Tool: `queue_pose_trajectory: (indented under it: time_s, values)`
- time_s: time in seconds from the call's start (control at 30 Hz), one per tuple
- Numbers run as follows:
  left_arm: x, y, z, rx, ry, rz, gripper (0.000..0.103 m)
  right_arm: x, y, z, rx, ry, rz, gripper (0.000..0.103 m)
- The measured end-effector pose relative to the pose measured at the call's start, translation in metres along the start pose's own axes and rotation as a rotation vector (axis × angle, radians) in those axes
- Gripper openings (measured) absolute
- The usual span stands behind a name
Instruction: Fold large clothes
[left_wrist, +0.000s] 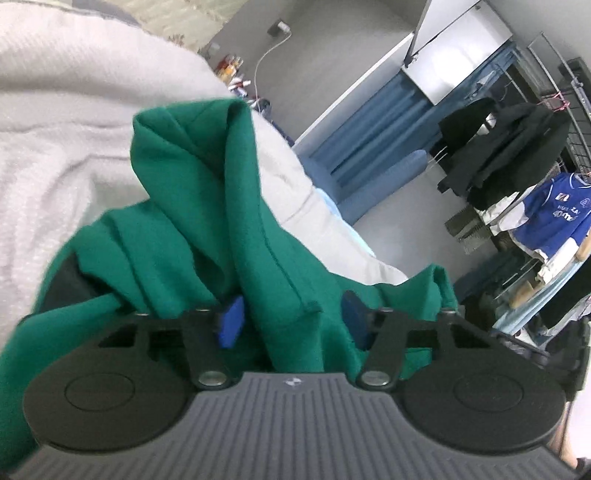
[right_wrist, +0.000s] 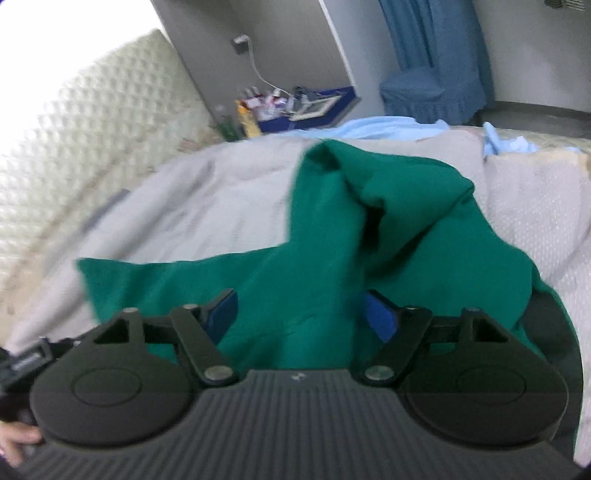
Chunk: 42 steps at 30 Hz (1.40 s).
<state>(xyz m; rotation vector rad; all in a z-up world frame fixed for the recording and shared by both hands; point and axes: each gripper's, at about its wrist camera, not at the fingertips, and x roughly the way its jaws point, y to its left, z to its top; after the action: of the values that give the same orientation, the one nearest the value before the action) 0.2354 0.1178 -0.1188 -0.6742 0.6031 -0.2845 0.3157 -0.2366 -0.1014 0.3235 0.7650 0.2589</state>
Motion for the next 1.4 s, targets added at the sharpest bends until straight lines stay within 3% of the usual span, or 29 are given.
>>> queue_pose_trajectory:
  time_s: [0.07,0.13,0.17,0.2,0.27,0.5,0.6,0.8,1.07,1.3,1.4]
  values:
    - [0.011,0.001,-0.001,0.015,0.015,0.010,0.041,0.014,-0.007,-0.002,0.008,0.009,-0.012,0.066]
    - [0.015,0.000,-0.001,0.040,0.011,0.030,0.027,0.026,-0.011,-0.003,0.021,0.034,-0.003,0.047]
    - [0.014,-0.002,0.000,0.056,-0.002,0.032,0.024,0.028,-0.012,-0.003,0.020,0.039,-0.008,0.032]
    - [0.012,-0.004,0.001,0.064,-0.021,0.022,0.022,0.027,-0.011,-0.002,0.014,0.030,-0.012,0.024]
    - [0.006,-0.007,0.008,0.052,-0.055,-0.014,0.020,0.016,-0.009,0.004,0.020,-0.012,0.035,0.020]
    - [-0.007,-0.009,0.056,-0.065,-0.164,-0.080,0.018,-0.017,-0.008,0.046,0.077,-0.187,0.193,0.019]
    - [0.006,-0.023,0.082,-0.009,-0.165,-0.042,0.018,-0.004,-0.004,0.058,0.042,-0.200,0.165,0.019]
    - [0.069,-0.024,0.109,0.089,-0.101,0.103,0.018,0.051,-0.019,0.059,0.052,-0.157,0.096,0.019]
    - [0.138,0.023,0.091,0.128,0.015,0.227,0.019,0.117,-0.034,0.041,-0.005,-0.057,0.010,0.022]
    - [0.150,0.030,0.086,0.178,0.041,0.244,0.022,0.126,-0.035,0.040,0.001,-0.033,-0.001,0.023]
    - [0.141,0.021,0.082,0.227,0.053,0.259,0.035,0.116,-0.034,0.040,0.019,-0.042,0.000,0.027]
